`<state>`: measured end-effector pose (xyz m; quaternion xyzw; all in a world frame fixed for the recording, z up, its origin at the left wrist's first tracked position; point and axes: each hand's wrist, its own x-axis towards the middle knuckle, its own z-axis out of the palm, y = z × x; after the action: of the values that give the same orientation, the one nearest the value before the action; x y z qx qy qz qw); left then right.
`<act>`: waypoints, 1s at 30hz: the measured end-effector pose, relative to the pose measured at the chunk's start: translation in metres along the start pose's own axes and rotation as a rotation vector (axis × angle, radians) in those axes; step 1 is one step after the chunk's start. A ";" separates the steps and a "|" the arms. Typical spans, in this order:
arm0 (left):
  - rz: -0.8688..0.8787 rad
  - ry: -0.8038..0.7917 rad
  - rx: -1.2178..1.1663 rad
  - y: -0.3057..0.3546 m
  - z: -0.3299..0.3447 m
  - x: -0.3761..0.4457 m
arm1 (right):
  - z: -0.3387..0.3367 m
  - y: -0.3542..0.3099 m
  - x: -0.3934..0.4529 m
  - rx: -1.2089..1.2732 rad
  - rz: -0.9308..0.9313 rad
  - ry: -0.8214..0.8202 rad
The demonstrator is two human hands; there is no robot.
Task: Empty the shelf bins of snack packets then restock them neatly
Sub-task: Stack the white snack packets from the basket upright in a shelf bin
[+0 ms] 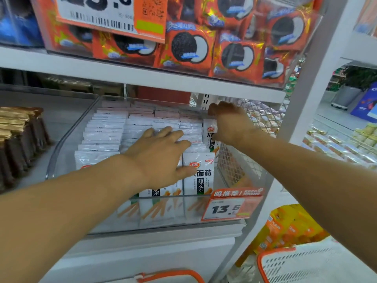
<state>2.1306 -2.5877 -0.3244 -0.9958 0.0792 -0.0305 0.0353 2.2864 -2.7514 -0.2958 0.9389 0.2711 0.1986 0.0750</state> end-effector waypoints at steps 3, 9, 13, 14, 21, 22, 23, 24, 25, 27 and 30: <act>0.007 -0.005 0.023 -0.003 0.000 -0.004 | 0.002 -0.004 -0.003 -0.121 -0.023 -0.013; -0.038 0.014 0.033 -0.016 -0.002 -0.017 | 0.000 -0.006 -0.006 -0.054 -0.011 -0.040; -0.031 -0.037 0.041 -0.022 -0.004 -0.024 | -0.005 -0.003 -0.008 0.070 0.005 -0.052; -0.027 -0.055 0.043 -0.023 -0.004 -0.025 | -0.006 -0.002 -0.009 0.082 0.010 -0.057; -0.060 0.012 0.116 -0.030 -0.007 -0.041 | 0.001 -0.003 -0.010 -0.040 -0.042 -0.074; -0.068 0.011 0.119 -0.031 -0.006 -0.044 | 0.004 -0.005 -0.008 -0.091 -0.062 -0.092; -0.080 0.005 0.112 -0.032 -0.005 -0.046 | 0.007 -0.005 -0.006 -0.123 -0.079 -0.103; -0.092 -0.001 0.103 -0.033 -0.004 -0.048 | 0.008 -0.005 -0.005 -0.128 -0.084 -0.104; -0.103 -0.006 0.092 -0.035 -0.004 -0.050 | 0.008 -0.005 -0.003 -0.113 -0.083 -0.098; -0.116 -0.004 0.058 -0.038 -0.003 -0.052 | 0.007 -0.004 -0.003 -0.059 -0.068 -0.085; -0.131 0.004 0.042 -0.044 -0.003 -0.059 | 0.000 -0.004 -0.009 0.015 -0.069 -0.067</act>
<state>2.0788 -2.5351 -0.3213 -0.9978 0.0135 -0.0366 0.0542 2.2773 -2.7526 -0.2997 0.9357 0.3020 0.1623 0.0836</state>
